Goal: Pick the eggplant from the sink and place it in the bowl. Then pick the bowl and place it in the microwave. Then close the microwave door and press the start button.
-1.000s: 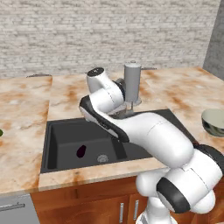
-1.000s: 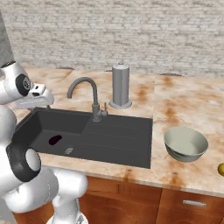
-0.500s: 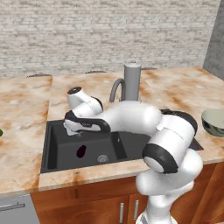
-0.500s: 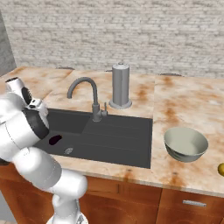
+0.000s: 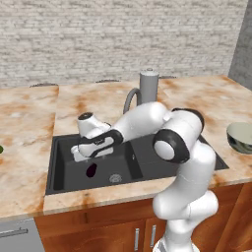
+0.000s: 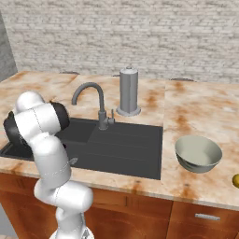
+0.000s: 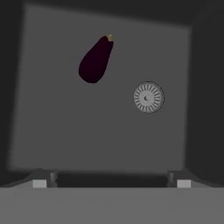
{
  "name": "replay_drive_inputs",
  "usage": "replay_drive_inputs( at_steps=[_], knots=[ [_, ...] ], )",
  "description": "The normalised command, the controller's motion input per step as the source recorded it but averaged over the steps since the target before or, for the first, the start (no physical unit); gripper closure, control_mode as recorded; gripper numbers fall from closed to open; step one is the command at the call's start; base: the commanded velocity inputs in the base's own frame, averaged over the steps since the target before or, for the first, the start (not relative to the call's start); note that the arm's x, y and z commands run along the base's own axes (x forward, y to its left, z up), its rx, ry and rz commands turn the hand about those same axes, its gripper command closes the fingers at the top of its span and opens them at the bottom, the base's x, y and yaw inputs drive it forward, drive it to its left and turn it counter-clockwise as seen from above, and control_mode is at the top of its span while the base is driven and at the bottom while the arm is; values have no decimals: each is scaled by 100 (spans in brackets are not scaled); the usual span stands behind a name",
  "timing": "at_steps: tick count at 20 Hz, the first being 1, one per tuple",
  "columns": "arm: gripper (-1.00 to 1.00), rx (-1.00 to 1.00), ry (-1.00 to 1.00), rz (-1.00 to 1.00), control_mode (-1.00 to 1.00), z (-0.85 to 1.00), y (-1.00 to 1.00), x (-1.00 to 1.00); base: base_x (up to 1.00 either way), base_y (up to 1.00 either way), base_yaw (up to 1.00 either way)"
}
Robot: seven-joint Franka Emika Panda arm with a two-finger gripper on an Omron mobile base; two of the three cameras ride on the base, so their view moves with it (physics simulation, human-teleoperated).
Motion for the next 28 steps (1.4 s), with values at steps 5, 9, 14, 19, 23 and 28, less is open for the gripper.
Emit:
replay_drive_inputs(
  at_steps=[5,9,14,19,23,28],
  knots=[
    [-100,3,0,0,-100,-69,0,32,0,0,0],
    [-100,0,0,0,-100,-69,0,36,0,0,0],
    [-100,0,0,-2,-100,-58,4,50,0,0,0],
    [-100,0,0,-3,-100,-45,28,56,0,0,0],
    [-100,0,0,-3,-100,-42,30,52,0,0,0],
    [-100,0,0,-2,-100,-57,12,56,0,0,0]
  ],
)
